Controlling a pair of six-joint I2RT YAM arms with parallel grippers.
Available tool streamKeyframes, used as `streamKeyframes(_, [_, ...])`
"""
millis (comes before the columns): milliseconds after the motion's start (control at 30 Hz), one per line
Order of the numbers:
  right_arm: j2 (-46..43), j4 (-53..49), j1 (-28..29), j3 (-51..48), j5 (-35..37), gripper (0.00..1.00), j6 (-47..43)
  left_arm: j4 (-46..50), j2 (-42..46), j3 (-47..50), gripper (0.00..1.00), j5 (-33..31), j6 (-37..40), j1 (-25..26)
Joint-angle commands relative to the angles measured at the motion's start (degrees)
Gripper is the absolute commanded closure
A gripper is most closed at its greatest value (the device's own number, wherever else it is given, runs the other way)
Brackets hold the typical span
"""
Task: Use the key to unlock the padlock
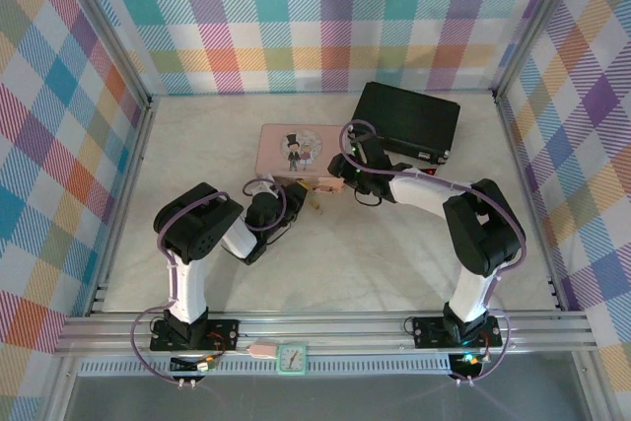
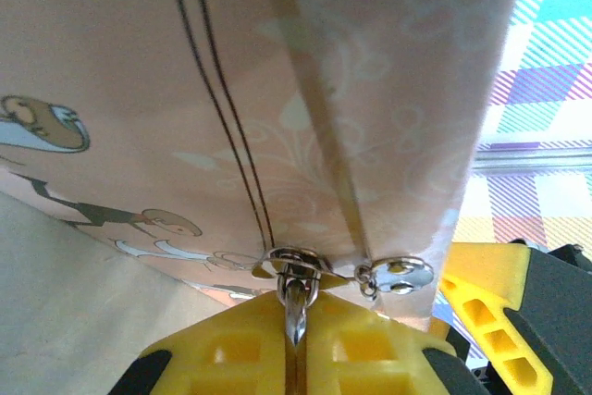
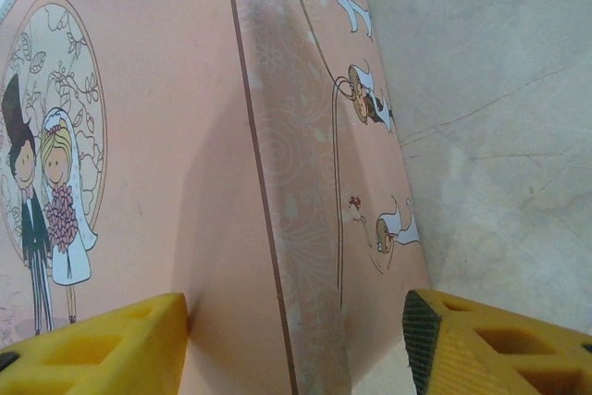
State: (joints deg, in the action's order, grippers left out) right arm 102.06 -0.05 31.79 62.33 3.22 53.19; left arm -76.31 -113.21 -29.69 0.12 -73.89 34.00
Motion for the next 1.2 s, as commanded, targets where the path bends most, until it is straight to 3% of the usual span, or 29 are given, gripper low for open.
streamKeyframes(0, [1.7, -5.1, -0.6, -1.9, 2.0, 0.38, 0.0, 0.3, -0.2, 1.9, 0.85, -1.3, 0.1, 0.3])
streamKeyframes(233, [1.4, -5.3, -0.5, -1.9, 2.1, 0.38, -0.1, 0.2, 0.5, 3.3, 0.78, -2.0, 0.2, 0.3])
streamKeyframes(400, [1.6, -5.2, -0.6, -1.9, 1.9, 0.38, -0.1, 0.2, 1.2, 3.8, 0.82, -2.4, 0.4, 0.3])
streamKeyframes(600, [1.7, -5.1, -0.5, -1.9, 1.6, 0.38, -0.1, 0.3, 1.2, 4.1, 1.0, -2.4, 0.6, 0.3])
streamKeyframes(800, [1.8, -6.2, -0.6, -1.9, 2.7, 0.38, 0.4, 0.5, 1.5, 4.0, 1.0, -3.8, 0.5, 0.2])
streamKeyframes(1167, [1.9, -6.2, -0.6, -2.5, 2.8, 0.38, 2.4, 3.6, 4.0, 3.2, 1.0, -14.6, -6.1, 0.8])
